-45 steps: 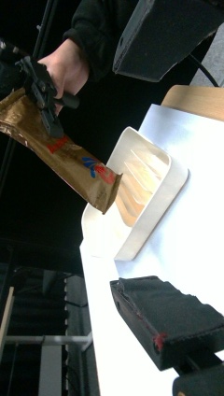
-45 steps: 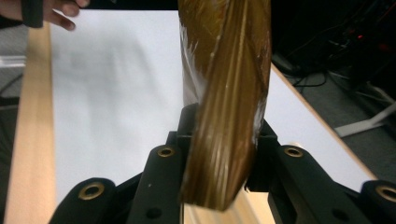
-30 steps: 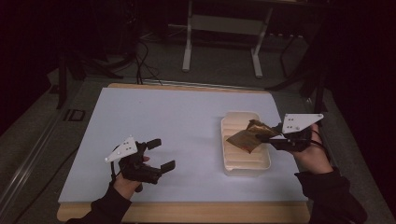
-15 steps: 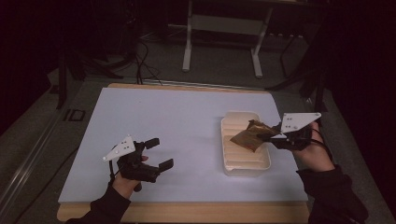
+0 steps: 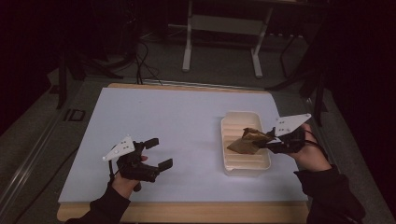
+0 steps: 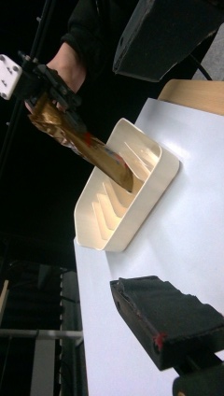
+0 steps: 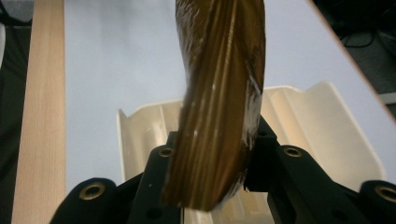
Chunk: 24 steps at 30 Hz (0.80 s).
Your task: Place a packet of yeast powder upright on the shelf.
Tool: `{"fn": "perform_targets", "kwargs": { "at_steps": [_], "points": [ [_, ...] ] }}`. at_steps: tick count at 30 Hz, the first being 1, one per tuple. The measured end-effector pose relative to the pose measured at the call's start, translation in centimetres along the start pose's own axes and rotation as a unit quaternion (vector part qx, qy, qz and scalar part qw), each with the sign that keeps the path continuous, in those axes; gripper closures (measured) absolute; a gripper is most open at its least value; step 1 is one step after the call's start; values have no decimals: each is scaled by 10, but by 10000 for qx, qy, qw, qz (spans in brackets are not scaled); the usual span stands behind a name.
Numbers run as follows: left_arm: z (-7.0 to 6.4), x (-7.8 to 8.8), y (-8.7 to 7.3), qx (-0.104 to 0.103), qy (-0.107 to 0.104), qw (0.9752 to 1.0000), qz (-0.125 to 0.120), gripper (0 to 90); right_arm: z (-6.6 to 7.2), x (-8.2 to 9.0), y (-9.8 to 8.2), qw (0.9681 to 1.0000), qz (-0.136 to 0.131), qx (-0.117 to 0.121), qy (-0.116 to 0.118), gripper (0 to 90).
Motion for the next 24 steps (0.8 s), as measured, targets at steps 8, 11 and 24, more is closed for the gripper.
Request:
{"fn": "perform_targets", "kwargs": {
  "at_steps": [8,11,24],
  "points": [
    [3,-2,-5,17,52,9999,85,8,-4,-21,0,9996,43,-208,165,732],
    [5,-2,-6,14,100,9999,98,8,-7,-26,1,9993,-20,-283,226,731],
    [7,-5,-10,-182,297,9993,102,8,-11,-48,-3,9976,-185,-564,369,715]
  ]
}}
Point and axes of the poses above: each handheld gripper's, and its own axes: x roughly backward along the jaws, y roughly out of its top, z roughly to its left, the point moved 6 cm from there along -x, roughly forward along the jaws, and after that the axes turned 12 degrees about z, right-handed, at the moved point
